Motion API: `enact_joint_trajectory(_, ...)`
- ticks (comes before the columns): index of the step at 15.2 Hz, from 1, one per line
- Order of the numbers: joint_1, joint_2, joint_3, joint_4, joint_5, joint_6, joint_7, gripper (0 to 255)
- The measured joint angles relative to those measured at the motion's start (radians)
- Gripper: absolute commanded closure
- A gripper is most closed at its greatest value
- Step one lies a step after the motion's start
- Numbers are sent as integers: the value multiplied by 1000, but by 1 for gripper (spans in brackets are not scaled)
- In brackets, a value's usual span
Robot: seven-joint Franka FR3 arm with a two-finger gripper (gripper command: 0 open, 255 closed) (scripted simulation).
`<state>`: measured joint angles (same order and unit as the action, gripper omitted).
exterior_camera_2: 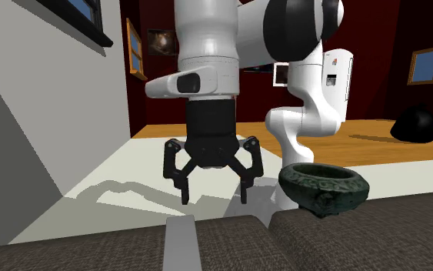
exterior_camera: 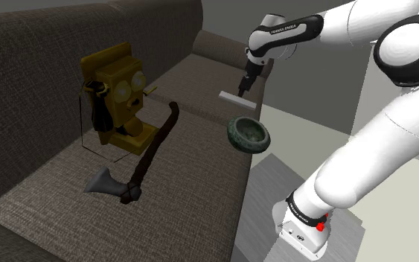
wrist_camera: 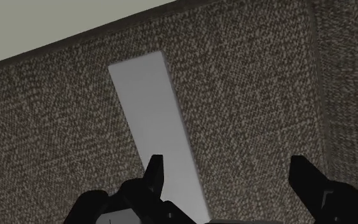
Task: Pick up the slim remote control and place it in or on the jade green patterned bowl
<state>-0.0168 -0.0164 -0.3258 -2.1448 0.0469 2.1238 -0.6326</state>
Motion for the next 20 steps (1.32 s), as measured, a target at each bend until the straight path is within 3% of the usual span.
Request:
enact_joint_trajectory(6, -29, 204, -12, 131, 58, 57, -131, 0)
enact_joint_trajectory(13, -39, 267, -5, 116, 86, 131, -160, 0)
enact_joint_trajectory(19, -39, 273, -4, 113, 89, 139, -161, 0)
enact_joint_trajectory(20, -39, 273, -4, 113, 89, 139, -161, 255)
